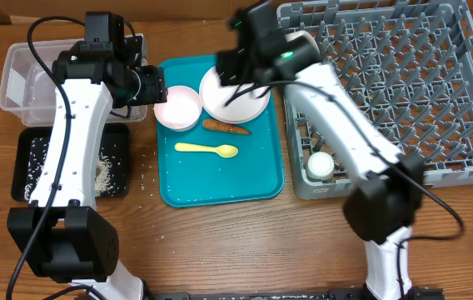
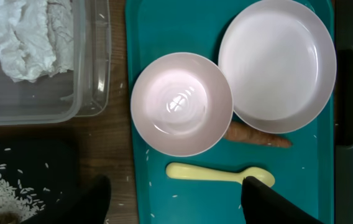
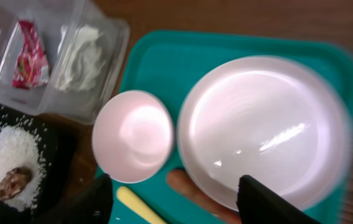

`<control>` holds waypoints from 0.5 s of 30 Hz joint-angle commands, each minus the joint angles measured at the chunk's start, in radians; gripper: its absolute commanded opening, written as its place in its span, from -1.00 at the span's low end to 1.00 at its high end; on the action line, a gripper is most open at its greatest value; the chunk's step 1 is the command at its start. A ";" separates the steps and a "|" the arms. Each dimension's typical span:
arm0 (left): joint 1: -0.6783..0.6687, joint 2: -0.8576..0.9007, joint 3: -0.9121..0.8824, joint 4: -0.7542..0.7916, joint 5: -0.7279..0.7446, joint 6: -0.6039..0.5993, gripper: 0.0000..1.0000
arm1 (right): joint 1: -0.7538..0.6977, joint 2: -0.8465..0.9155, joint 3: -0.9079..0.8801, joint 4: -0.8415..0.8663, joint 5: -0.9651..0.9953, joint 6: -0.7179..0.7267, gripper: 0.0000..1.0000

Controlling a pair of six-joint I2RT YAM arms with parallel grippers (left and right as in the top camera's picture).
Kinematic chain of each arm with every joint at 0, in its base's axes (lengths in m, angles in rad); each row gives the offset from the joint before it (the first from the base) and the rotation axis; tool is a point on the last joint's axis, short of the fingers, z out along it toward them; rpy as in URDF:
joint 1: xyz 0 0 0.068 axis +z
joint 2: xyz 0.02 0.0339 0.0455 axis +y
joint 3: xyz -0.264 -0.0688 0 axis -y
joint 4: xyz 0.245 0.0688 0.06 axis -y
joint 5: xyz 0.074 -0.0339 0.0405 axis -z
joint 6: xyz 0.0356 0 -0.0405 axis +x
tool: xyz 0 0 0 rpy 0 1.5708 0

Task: Sort waste into correct bins and load items into the dishwasher
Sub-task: 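Reach the right gripper to the pink bowl and grasp its rim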

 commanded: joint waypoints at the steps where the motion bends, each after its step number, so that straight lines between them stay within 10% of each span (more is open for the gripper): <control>1: 0.023 0.006 -0.006 0.002 -0.049 -0.053 0.38 | 0.063 0.079 0.000 0.038 -0.054 0.084 0.21; 15: 0.091 0.006 -0.006 -0.009 -0.051 -0.079 0.39 | 0.113 0.249 -0.001 0.071 -0.026 0.153 -0.19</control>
